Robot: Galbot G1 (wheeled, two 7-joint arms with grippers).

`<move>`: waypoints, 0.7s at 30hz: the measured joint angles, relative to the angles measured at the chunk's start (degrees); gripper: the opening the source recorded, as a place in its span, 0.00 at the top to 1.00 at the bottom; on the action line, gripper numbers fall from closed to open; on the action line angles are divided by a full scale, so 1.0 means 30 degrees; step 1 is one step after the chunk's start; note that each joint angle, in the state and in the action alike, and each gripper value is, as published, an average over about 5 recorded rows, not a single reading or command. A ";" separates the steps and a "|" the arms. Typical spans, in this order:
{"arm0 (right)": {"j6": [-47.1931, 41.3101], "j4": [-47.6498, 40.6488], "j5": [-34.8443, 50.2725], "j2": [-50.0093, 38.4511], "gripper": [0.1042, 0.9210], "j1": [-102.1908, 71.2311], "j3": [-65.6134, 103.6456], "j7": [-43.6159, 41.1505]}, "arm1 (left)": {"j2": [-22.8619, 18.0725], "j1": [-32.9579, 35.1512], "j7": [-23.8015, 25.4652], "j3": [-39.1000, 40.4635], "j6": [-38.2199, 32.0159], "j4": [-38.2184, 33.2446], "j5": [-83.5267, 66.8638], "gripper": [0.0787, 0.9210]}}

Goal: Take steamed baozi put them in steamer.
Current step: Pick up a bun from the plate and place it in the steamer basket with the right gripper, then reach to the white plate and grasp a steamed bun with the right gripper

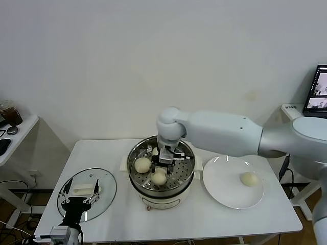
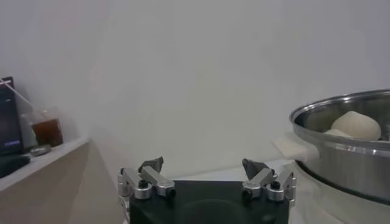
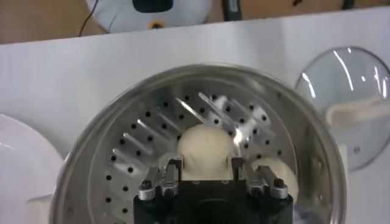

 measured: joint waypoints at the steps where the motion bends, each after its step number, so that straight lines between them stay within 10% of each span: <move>1: 0.0067 0.0019 -0.0033 -0.0005 0.34 -0.0006 -0.0011 0.0003 | -0.0003 0.0003 -0.0005 -0.0004 0.0000 0.0009 -0.0003 0.12; 8: 0.0215 0.0227 0.0043 -0.0284 0.14 0.0299 0.0098 -0.0070 | 0.0008 -0.0026 -0.0023 -0.0024 -0.0003 0.0061 -0.0038 0.12; 21: -0.4409 0.0949 0.1136 -0.3787 0.12 0.2137 0.1301 0.0417 | 0.0226 -0.0180 0.0002 0.0043 -0.0001 -0.0094 -0.0178 0.12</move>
